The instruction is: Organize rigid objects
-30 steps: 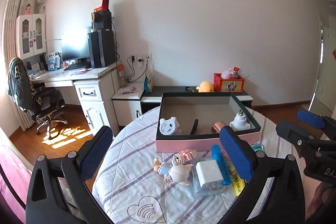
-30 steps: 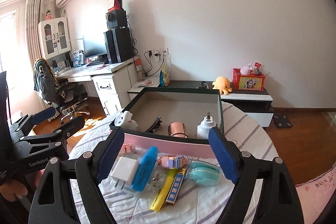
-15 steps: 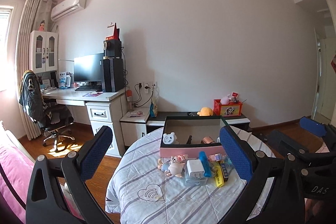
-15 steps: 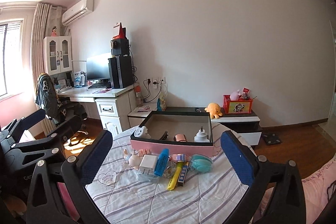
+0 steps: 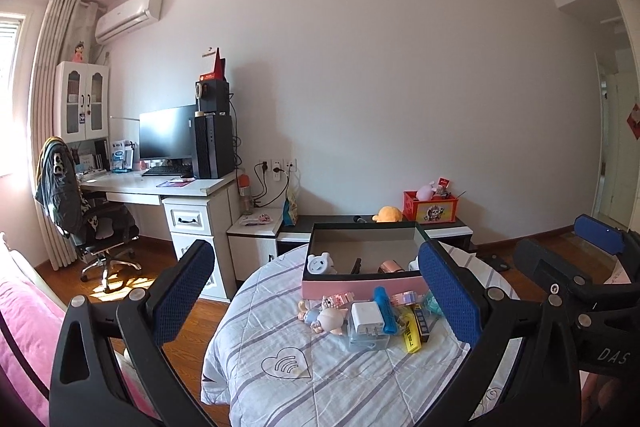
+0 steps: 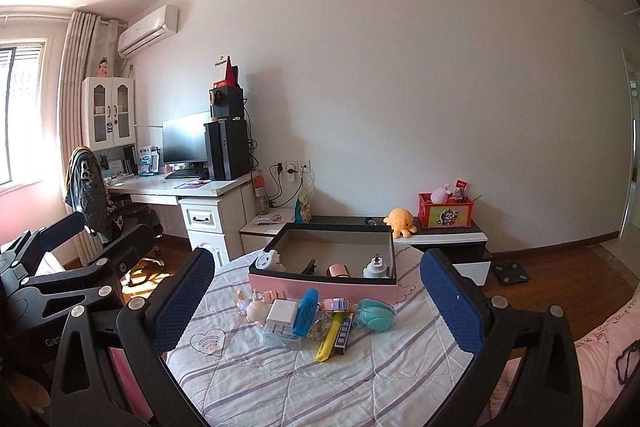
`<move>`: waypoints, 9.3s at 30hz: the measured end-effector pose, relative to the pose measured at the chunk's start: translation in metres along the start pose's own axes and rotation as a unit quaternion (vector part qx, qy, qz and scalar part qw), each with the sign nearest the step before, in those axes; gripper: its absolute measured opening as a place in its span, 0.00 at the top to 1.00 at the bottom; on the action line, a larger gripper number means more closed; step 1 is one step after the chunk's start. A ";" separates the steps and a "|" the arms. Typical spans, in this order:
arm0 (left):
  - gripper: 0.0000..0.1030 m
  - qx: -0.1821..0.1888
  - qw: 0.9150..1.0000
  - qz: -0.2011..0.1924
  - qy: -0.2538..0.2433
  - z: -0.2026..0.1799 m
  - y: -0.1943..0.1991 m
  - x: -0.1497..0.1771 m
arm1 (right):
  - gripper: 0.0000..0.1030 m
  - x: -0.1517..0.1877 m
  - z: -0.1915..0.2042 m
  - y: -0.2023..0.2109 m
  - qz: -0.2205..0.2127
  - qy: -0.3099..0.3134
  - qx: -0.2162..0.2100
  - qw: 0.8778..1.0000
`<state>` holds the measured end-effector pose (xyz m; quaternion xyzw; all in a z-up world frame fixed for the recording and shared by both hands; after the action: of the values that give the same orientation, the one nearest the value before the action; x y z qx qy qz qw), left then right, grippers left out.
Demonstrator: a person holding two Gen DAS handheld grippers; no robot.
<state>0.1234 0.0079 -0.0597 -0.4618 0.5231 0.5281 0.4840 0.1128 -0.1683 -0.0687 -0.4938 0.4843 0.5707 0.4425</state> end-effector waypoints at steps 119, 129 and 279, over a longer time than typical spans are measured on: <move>0.61 0.042 0.994 0.095 -0.023 -0.022 -0.156 0.030 | 0.27 0.029 -0.010 -0.165 0.104 0.019 -0.049 0.993; 0.60 0.069 0.983 0.170 -0.025 -0.030 -0.301 0.044 | 0.27 0.036 -0.032 -0.291 0.159 0.034 -0.042 0.986; 0.40 0.085 0.950 0.298 -0.020 -0.037 -0.203 0.188 | 0.80 0.169 -0.050 -0.225 0.322 0.019 -0.024 0.946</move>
<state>0.3049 -0.0274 -0.2689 -0.2308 0.6701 0.6109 0.3527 0.3205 -0.1818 -0.2649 -0.3329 0.6122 0.6844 0.2143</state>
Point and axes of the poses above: each gripper's, at about its wrist camera, not at the fingertips, and y roughly against the way its jaws point, z to its left, x to its underside, the point moved 1 cm from there along -y, roughly the way its jaws point, and after that the axes turned 5 degrees about -z, right-handed, at the moved point
